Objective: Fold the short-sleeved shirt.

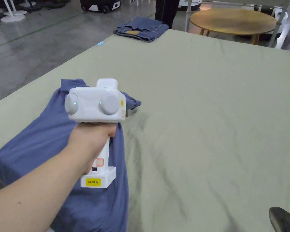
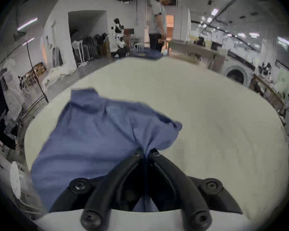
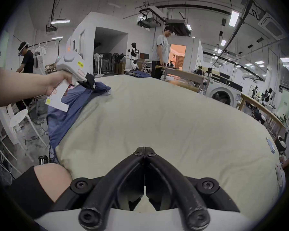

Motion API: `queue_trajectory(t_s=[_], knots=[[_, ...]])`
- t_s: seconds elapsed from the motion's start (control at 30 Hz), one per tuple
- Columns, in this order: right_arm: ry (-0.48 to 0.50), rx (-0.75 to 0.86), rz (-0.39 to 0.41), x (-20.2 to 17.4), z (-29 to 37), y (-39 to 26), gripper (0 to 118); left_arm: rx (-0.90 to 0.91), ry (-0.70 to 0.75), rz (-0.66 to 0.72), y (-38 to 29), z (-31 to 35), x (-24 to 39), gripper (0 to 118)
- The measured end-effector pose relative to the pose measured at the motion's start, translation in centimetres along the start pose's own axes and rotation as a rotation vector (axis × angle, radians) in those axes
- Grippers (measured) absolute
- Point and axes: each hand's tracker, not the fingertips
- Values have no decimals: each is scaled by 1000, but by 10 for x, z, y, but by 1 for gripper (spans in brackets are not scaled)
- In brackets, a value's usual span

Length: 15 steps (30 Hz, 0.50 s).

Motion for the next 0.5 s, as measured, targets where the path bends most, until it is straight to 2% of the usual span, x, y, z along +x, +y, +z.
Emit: queue_trajectory(t_s=[0.1,0.23,0.37,0.5], knots=[[-14,23,-19,12,27,3,0,81,-38,-93,25,44,14,0],[-68,81,-39,31,77,5,0,145,-171,-78,63,108,53,0],[-132,132,-64,54,130,1,0,212,-341,-136,88,175,129,0],[-231,175,-89,81,183,-9,0,245,-510,-254,90,239,234,0]])
